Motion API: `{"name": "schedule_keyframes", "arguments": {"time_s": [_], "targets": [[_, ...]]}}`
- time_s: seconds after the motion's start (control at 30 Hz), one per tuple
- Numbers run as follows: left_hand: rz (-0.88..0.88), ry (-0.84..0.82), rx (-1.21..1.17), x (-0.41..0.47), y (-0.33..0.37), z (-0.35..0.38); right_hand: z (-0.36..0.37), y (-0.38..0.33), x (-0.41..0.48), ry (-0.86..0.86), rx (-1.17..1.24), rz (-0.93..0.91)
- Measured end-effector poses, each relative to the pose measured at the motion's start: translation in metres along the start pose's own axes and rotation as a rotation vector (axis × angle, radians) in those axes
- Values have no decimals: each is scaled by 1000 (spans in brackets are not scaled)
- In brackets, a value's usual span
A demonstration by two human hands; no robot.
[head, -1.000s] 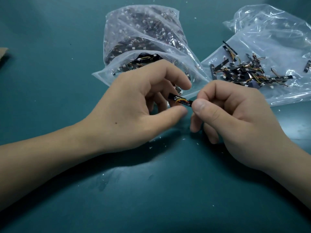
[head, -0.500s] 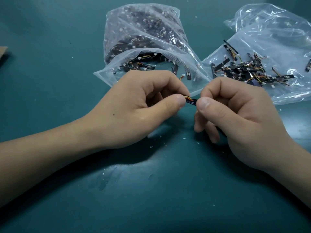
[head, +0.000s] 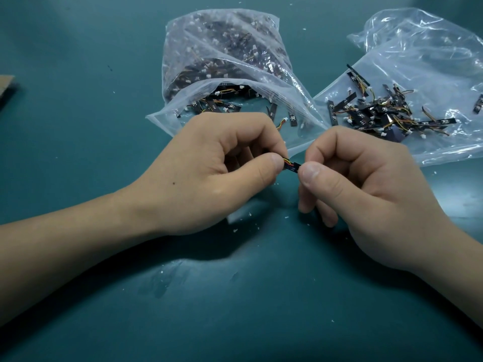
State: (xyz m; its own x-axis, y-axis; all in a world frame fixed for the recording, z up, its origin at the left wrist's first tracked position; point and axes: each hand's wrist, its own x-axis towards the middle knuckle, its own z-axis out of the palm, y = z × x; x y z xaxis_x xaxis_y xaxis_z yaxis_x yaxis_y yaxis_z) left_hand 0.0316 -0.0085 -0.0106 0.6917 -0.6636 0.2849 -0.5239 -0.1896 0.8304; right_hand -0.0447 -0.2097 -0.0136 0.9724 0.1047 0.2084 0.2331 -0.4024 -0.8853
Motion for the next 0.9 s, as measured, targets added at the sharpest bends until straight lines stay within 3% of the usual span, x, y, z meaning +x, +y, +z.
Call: {"name": "schedule_keyframes", "arguments": {"time_s": [0.9], "targets": [[19,-32,17,-1,0,0,0,0,-1,-4,-26,-21]]}}
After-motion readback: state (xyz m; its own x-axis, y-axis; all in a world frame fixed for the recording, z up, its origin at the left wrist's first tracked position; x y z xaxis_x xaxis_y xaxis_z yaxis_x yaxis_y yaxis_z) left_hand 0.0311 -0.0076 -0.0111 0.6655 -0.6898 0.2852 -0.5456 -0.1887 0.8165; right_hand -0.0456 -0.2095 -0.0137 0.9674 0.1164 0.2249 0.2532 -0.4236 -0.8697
